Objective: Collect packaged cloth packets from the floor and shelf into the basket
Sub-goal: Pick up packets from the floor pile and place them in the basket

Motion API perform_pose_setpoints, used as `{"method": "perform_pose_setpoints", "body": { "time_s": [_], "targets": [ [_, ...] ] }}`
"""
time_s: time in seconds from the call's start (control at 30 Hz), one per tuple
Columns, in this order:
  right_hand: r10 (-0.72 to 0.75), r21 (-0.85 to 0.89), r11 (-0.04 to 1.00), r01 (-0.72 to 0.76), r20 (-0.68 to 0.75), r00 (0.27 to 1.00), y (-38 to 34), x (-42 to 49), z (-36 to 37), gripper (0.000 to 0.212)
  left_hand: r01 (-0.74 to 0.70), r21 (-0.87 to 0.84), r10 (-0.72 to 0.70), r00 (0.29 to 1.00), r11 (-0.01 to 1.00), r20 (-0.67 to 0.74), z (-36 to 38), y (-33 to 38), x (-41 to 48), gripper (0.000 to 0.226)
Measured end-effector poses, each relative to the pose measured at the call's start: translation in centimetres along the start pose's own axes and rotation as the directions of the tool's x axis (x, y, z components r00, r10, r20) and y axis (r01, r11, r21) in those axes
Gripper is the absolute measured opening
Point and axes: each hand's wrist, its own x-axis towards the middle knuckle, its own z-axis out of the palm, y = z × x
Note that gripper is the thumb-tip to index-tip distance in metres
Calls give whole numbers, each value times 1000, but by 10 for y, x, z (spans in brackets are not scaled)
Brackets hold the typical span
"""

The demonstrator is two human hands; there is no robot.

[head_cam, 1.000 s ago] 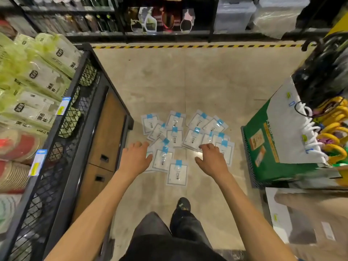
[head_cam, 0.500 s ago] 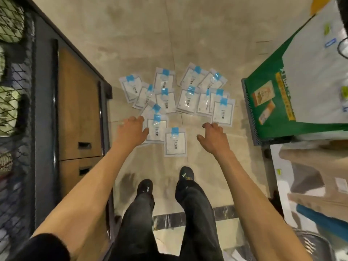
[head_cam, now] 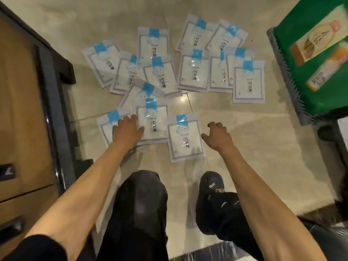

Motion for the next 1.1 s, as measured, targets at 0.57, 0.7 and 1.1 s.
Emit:
{"method": "perform_pose_setpoints", "body": {
  "time_s": [0.57,0.7,1.1],
  "targets": [
    [146,201,974,-107,-193,970,50,160,167,87,280,-424,-344,936,861,-80,152,-32,168,103],
    [171,229,967,-114,-248,954,49,160,172,90,279,-399,-359,922,873,-142,156,-27,170,100],
    [316,678,716,-166,-102,943,50,158,180,46,175,-742,-343,936,647,-79,152,-28,158,51]
  ]
}}
